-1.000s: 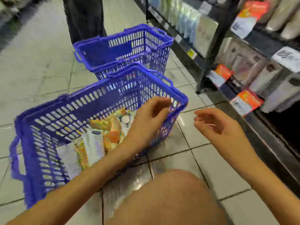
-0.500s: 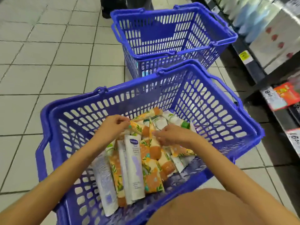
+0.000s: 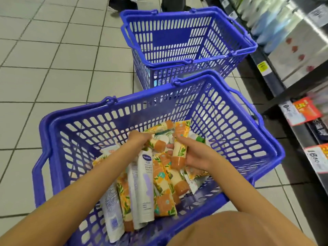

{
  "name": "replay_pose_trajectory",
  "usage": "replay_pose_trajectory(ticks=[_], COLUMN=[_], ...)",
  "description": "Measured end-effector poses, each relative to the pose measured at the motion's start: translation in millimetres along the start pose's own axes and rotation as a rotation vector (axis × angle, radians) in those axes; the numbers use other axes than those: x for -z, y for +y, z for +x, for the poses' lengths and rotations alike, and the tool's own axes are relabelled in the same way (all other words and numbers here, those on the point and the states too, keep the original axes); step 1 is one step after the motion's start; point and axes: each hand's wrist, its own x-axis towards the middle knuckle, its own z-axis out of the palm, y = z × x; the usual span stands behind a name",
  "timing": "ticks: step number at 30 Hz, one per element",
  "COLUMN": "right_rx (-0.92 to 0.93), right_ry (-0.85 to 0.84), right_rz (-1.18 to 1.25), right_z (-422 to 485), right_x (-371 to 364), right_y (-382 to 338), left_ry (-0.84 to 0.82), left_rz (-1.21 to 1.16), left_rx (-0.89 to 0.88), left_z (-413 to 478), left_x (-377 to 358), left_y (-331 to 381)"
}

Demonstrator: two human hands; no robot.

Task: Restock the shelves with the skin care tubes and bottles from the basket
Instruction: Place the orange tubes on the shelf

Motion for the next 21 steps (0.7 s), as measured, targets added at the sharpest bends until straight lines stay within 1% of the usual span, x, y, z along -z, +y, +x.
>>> replay_pose_trajectory(ticks=[2, 4, 6, 8, 11, 12, 14, 16, 18, 21], right_rx=[0.047, 0.083, 0.111, 0.159, 0.282, 0.32, 0.381, 0.442, 0.524, 0.607], right_ry=[-0.039, -0.033, -0.021, -0.021, -0.043, -0.056, -0.087, -0.092, -0.009, 0.227], right_rz=[0.022, 0.034, 0.066, 0.143, 0.252, 0.284, 0.303, 0.285, 0.277, 0.279], right_z=[-5.5, -8.7, -12.8, -20.3, -38.7, -47.7, -71.1, -101.7, -138.6, -196.7], right_x=[1.3, 3.0, 5.9, 8.8, 14.8, 18.7, 29.7, 48.5, 75.5, 122.6], right_y=[1.1, 2.0, -0.7, -5.3, -14.1, -18.4, -28.6, -37.7, -40.7, -31.4], left_ry=[-0.015, -0.035, -0.118, -0.236, -0.33, -0.389, -0.557, -0.745, -0.916, -1.05], left_rz=[0.051, 0.026, -0.134, -0.324, -0.516, -0.56, -0.621, -0.664, -0.639, -0.538], left_rx=[0.027, 0.074, 0.117, 0.107, -0.078, -0.142, -0.218, -0.25, -0.278, -0.331], left_z=[1.6, 2.9, -1.5, -19.4, -48.1, -60.7, -84.9, -107.0, -128.6, -166.9], left_x=[-2.7, -3.1, -6.6, -15.9, -37.9, -45.4, -60.5, -79.2, -106.6, -158.5], left_y=[7.8, 14.4, 19.1, 24.5, 36.7, 46.0, 67.4, 86.4, 102.6, 121.3])
